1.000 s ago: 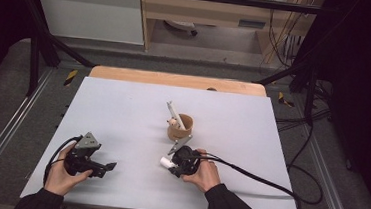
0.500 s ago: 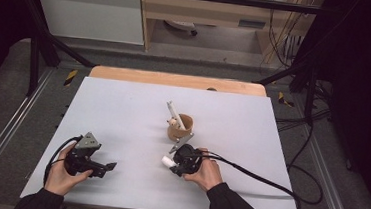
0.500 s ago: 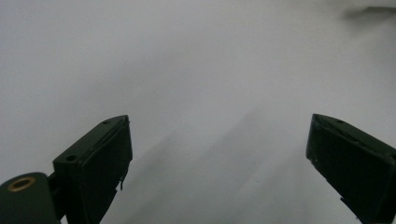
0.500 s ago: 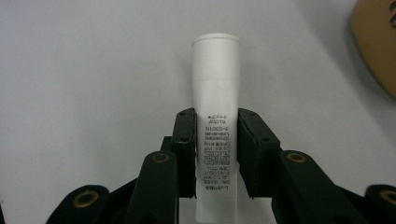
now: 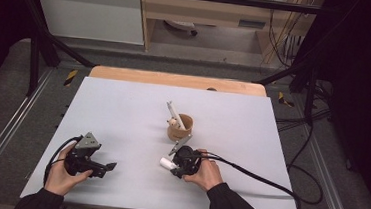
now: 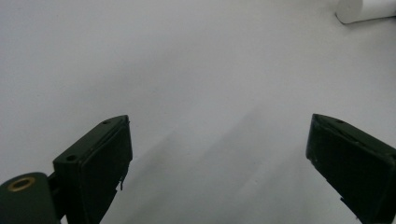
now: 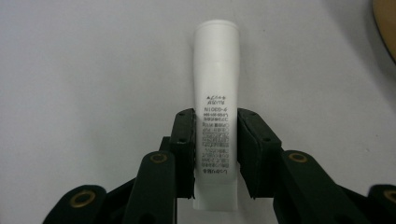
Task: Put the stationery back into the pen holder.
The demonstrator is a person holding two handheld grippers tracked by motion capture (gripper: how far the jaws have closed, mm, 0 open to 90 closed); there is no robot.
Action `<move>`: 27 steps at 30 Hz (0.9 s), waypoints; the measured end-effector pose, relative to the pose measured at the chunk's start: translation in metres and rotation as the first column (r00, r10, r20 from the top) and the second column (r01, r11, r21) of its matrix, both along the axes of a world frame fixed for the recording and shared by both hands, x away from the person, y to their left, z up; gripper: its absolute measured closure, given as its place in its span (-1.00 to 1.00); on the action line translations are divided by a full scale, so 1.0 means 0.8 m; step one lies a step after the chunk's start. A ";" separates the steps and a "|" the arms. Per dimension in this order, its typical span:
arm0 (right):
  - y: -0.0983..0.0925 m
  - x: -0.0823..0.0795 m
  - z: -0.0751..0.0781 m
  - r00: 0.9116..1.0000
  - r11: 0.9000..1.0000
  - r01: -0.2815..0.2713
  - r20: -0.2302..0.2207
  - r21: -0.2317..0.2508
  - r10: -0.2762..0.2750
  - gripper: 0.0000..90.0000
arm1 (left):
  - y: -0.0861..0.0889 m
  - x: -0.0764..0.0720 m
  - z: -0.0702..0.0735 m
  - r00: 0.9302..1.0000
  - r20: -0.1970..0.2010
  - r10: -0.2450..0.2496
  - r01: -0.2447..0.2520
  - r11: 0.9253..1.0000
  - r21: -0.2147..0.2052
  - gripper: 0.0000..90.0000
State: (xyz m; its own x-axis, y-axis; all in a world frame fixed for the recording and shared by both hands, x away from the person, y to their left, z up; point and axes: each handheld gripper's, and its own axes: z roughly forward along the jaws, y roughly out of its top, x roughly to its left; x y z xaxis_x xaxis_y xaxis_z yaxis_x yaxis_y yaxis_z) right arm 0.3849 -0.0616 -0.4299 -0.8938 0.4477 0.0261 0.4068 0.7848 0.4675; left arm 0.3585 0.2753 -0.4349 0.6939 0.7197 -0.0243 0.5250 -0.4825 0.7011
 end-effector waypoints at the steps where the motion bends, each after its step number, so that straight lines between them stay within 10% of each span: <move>1: 0.000 0.000 0.000 1.000 1.000 0.003 -0.001 -0.002 -0.003 0.55 | 0.000 0.000 0.000 1.000 0.000 0.000 0.000 1.000 0.001 -0.84; 17: -0.004 -0.003 0.009 1.000 1.000 0.007 0.023 0.029 -0.008 0.58 | 0.000 0.000 0.000 1.000 0.000 0.000 0.000 1.000 0.000 -0.84; 27: -0.019 -0.006 0.028 0.996 0.989 0.041 0.074 0.140 -0.051 0.58 | -0.001 0.001 -0.001 1.000 -0.005 0.001 -0.001 1.000 -0.004 -0.84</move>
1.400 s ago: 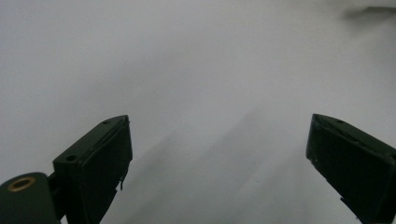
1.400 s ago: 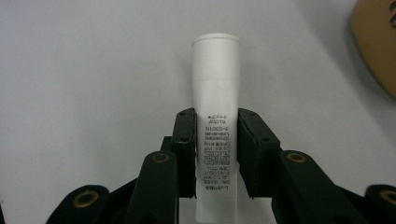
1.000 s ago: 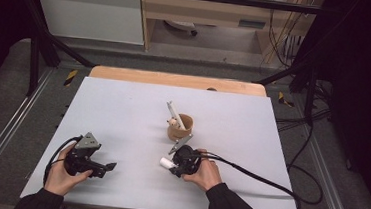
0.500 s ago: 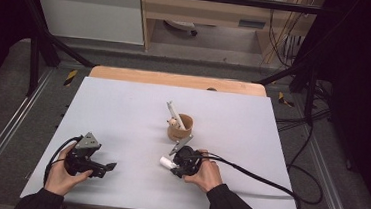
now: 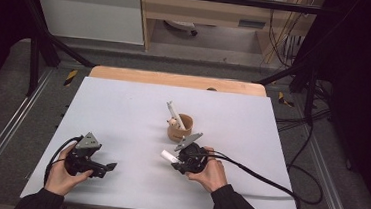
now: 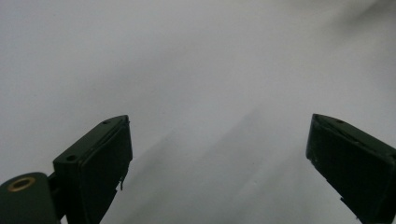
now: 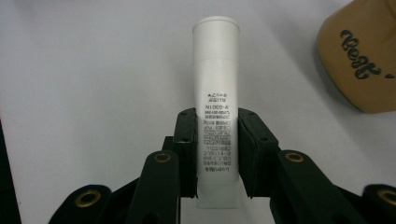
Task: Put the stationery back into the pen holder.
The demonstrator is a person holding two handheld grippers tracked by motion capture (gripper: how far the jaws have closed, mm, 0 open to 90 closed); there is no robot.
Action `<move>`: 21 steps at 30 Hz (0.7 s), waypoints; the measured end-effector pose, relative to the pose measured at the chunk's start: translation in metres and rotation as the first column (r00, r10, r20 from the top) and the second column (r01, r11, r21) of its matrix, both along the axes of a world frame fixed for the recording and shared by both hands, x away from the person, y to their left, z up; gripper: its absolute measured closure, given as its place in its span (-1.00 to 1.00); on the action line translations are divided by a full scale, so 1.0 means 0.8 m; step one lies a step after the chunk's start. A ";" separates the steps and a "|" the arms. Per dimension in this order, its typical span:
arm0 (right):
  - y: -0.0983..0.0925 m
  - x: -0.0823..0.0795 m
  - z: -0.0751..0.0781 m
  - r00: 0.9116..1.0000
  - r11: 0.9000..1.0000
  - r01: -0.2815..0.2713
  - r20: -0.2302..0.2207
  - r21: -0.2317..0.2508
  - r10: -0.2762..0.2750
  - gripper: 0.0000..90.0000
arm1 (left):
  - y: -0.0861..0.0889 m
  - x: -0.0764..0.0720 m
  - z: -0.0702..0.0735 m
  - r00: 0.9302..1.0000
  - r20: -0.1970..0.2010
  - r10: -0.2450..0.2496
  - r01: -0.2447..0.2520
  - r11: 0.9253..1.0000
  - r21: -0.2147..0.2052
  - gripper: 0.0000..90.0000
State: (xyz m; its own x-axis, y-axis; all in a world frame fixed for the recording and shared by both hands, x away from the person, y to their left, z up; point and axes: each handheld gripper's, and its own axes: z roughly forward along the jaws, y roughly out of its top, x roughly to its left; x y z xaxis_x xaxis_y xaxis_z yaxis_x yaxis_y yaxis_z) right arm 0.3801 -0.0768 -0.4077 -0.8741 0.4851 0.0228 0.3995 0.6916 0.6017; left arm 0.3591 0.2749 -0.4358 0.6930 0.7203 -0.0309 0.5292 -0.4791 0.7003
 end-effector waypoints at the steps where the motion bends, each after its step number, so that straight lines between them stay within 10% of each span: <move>1: -0.003 0.000 0.002 1.000 1.000 0.010 0.003 0.019 -0.010 0.58 | 0.000 0.000 0.000 1.000 -0.001 0.001 -0.001 1.000 0.000 -0.84; 9: -0.031 -0.002 0.013 0.993 0.984 0.087 0.062 0.157 -0.098 0.58 | -0.002 0.001 -0.002 1.000 -0.004 0.008 -0.008 1.000 -0.006 -0.85; 21: -0.068 -0.004 0.030 0.952 0.902 0.209 0.131 0.378 -0.276 0.58 | -0.001 0.000 -0.002 1.000 -0.005 0.013 -0.013 1.000 -0.020 -0.86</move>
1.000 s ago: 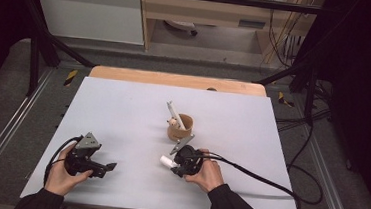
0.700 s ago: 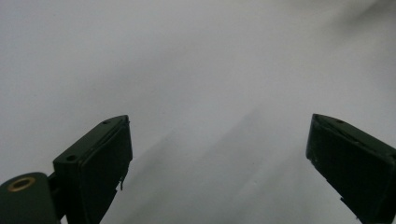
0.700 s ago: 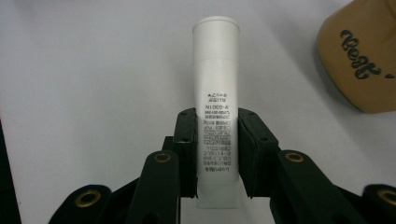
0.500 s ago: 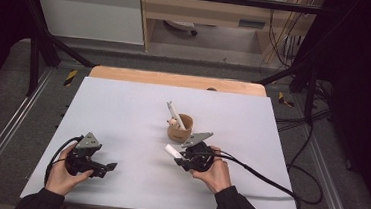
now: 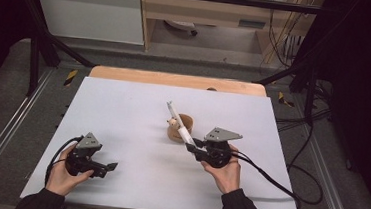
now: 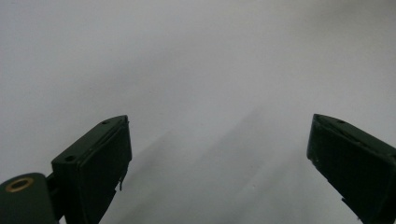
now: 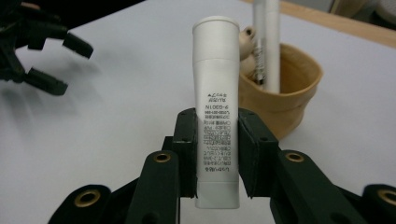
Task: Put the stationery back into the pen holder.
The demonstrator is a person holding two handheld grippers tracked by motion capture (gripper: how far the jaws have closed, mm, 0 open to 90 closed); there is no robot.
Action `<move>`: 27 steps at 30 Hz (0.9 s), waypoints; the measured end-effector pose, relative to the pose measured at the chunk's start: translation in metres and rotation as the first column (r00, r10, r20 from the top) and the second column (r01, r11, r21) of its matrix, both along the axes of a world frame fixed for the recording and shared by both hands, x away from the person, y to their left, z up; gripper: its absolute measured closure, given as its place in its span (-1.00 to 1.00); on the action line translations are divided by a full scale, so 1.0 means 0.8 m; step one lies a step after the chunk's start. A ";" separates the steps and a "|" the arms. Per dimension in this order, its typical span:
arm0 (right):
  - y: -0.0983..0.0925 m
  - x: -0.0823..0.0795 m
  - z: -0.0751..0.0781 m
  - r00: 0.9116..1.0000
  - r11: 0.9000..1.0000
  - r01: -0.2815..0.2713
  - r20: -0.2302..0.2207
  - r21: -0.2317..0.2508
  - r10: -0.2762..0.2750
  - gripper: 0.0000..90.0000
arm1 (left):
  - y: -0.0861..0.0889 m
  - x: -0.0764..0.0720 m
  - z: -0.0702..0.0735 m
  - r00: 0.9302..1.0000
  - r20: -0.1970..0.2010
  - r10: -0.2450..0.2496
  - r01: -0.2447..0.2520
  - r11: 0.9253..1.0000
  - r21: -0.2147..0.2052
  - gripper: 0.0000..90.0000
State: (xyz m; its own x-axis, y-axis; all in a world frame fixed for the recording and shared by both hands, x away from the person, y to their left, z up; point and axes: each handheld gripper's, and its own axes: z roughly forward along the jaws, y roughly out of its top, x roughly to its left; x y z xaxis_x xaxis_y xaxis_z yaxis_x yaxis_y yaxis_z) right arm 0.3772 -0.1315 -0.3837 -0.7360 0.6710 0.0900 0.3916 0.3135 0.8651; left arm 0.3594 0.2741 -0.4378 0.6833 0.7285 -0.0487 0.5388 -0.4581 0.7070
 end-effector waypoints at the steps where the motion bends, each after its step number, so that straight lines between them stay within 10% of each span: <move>1: -0.001 0.001 0.002 1.000 1.000 0.011 0.009 0.012 -0.011 0.58 | 0.000 0.000 0.000 1.000 0.000 0.001 -0.001 1.000 0.000 -0.86; 13: -0.006 0.027 0.013 0.985 0.974 0.119 0.097 0.193 -0.140 0.58 | 0.000 0.000 -0.002 1.000 -0.002 -0.001 0.001 1.000 0.000 -0.86; 27: 0.014 0.072 0.001 0.972 0.944 0.153 0.130 0.291 -0.197 0.58 | 0.001 0.000 -0.003 1.000 -0.004 0.000 0.000 1.000 0.003 -0.86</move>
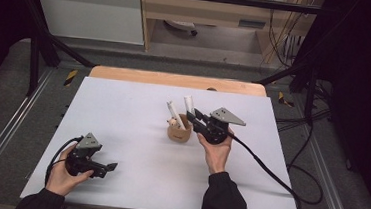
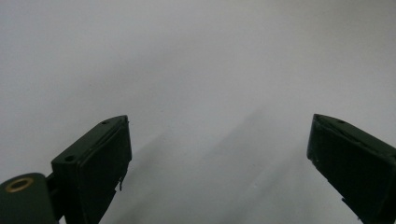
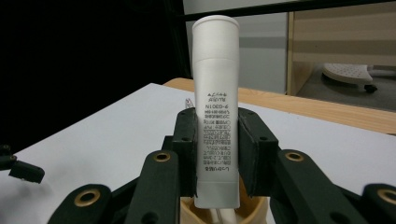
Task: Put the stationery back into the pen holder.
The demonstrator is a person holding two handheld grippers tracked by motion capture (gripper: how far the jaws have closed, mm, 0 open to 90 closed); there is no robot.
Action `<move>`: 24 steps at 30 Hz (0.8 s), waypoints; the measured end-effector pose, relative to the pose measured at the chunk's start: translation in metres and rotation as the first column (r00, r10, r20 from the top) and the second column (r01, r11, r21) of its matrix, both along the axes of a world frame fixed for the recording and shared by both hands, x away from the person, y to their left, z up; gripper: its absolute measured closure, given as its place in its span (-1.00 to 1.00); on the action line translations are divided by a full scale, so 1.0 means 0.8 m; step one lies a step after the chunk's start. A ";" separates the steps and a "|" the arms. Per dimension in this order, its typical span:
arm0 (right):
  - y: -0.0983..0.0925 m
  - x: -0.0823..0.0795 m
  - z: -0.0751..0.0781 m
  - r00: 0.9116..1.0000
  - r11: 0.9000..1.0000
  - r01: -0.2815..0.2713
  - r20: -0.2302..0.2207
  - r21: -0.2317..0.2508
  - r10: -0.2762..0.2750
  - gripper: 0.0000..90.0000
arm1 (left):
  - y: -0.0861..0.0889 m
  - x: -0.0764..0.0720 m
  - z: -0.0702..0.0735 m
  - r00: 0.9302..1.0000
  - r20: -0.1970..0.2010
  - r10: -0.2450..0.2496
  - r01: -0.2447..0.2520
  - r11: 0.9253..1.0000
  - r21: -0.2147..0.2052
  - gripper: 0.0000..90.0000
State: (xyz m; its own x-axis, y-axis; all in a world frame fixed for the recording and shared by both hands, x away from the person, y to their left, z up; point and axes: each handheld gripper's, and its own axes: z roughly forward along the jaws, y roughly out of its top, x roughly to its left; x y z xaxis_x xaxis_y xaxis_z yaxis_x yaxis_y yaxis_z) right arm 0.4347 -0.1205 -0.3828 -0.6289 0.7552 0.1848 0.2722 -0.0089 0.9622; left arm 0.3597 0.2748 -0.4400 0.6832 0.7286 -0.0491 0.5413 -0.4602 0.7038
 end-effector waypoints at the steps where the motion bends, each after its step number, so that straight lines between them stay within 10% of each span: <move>1: 0.002 0.003 -0.003 1.000 1.000 0.002 0.002 -0.001 -0.002 0.57 | 0.000 0.000 0.000 1.000 0.000 -0.001 0.001 1.000 -0.001 -0.86; 24: 0.022 0.030 -0.064 0.999 1.000 -0.014 -0.051 -0.018 0.014 0.57 | 0.001 0.000 0.000 1.000 0.001 -0.001 0.001 1.000 0.001 -0.86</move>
